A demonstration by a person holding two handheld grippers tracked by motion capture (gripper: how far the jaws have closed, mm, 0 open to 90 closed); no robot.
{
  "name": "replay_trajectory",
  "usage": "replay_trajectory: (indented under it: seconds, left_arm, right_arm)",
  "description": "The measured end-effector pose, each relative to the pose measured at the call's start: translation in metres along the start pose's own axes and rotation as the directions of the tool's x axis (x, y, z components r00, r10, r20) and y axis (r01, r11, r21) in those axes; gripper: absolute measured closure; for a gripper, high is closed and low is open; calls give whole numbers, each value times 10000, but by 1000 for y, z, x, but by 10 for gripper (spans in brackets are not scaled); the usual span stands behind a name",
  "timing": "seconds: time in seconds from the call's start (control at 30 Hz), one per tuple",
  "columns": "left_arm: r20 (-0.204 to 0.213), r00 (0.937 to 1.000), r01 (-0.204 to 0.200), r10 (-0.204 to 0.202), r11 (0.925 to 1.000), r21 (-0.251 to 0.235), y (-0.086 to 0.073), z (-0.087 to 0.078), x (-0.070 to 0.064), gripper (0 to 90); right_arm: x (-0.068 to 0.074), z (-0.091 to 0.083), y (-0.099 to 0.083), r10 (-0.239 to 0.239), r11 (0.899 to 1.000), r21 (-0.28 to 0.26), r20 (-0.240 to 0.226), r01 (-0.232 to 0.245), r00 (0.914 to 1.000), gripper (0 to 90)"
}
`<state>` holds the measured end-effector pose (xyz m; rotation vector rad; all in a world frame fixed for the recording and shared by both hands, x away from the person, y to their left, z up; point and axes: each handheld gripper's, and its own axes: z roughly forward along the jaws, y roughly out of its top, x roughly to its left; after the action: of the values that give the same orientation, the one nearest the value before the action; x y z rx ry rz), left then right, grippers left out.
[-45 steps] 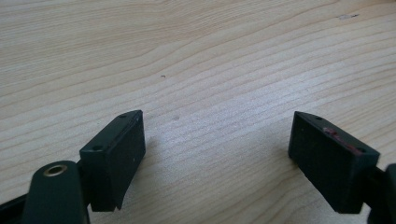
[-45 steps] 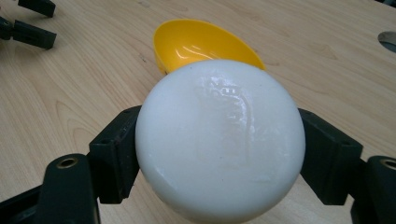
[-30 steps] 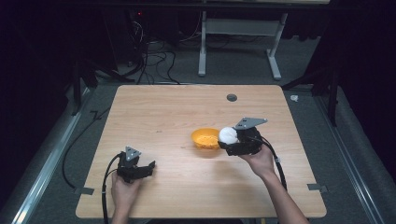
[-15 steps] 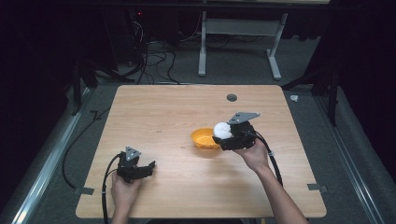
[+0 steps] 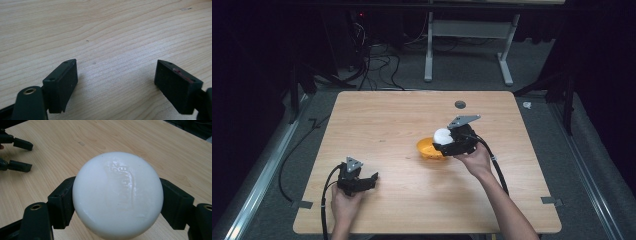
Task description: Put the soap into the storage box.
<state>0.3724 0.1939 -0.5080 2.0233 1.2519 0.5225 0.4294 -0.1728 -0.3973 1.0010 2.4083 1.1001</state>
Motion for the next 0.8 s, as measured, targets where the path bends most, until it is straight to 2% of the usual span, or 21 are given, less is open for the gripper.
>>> replay_trajectory:
  seconds: [0.57, 0.8]
  left_arm:
    - [2, 10000, -1, 1, 10000, -7, 0, 0, 0, 194]
    - [3, 10000, 3, -3, 10000, -7, 0, 0, 0, 194]
  right_arm:
    - [-3, 36, -2, 85, 9969, 782, -121, -76, 9999, 247]
    - [-5, 43, -4, 173, 9954, 942, -117, -161, 9998, 247]
